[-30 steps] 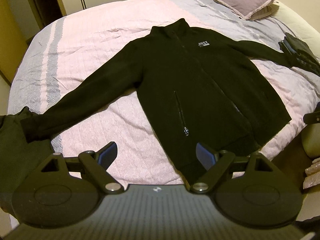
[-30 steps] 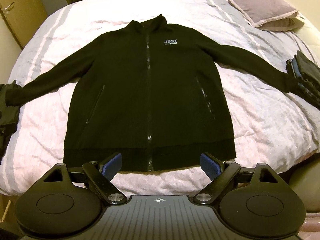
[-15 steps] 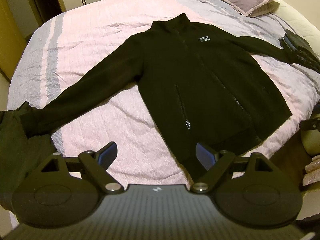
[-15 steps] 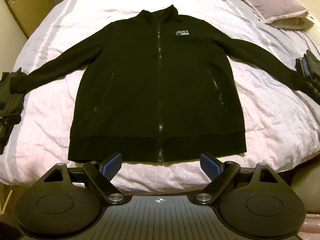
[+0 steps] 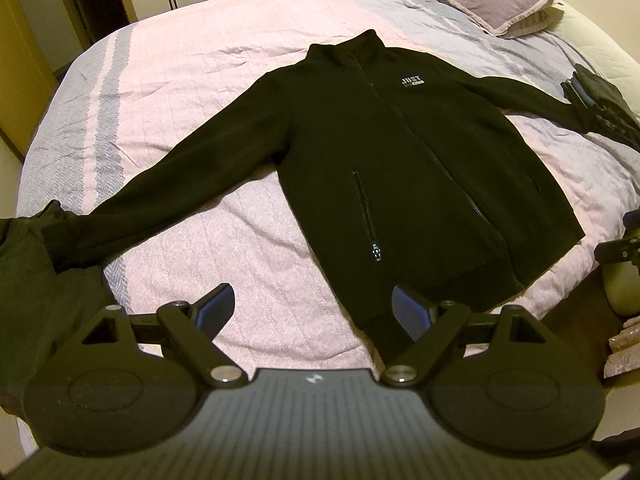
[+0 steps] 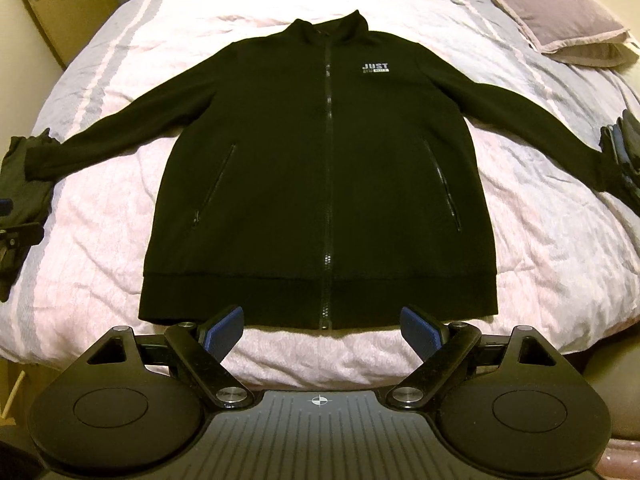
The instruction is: Fold clothes
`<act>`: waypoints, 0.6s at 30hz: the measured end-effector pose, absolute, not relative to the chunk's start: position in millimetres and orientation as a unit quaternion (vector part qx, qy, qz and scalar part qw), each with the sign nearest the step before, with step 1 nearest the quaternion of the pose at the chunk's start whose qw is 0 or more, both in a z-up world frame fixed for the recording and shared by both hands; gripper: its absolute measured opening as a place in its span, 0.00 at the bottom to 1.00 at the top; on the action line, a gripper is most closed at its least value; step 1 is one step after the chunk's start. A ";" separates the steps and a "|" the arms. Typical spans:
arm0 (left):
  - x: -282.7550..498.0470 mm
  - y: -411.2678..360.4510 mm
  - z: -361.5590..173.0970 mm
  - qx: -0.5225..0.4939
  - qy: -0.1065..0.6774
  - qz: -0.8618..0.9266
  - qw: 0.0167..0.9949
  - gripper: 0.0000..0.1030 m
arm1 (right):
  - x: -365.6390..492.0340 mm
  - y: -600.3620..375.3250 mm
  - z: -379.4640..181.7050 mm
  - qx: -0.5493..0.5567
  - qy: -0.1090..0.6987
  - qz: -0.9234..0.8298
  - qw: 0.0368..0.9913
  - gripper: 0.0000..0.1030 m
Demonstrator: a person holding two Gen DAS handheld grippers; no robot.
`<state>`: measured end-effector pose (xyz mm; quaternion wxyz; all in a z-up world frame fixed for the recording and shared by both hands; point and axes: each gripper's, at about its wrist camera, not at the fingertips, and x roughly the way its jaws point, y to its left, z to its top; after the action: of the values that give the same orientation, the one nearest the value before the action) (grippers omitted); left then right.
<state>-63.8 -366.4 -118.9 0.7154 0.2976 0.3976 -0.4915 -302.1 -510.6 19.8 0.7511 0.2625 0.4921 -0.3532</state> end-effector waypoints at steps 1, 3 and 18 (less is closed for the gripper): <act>-64.3 -366.8 -118.8 0.297 0.398 -0.491 0.716 0.81 | -302.4 -511.5 19.8 0.263 0.492 -0.353 0.751 0.86; -65.3 -367.8 -118.5 0.297 0.398 -0.490 0.717 0.81 | -302.5 -513.0 19.8 0.263 0.492 -0.352 0.751 0.86; -64.6 -361.1 -114.8 0.287 0.402 -0.445 0.747 0.81 | -300.6 -533.7 16.8 0.245 0.497 -0.322 0.768 0.86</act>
<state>-64.6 -361.1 -114.8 0.7473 0.2871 0.4019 -0.4446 -300.6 -533.7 16.8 0.7678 0.2448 0.4971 -0.3217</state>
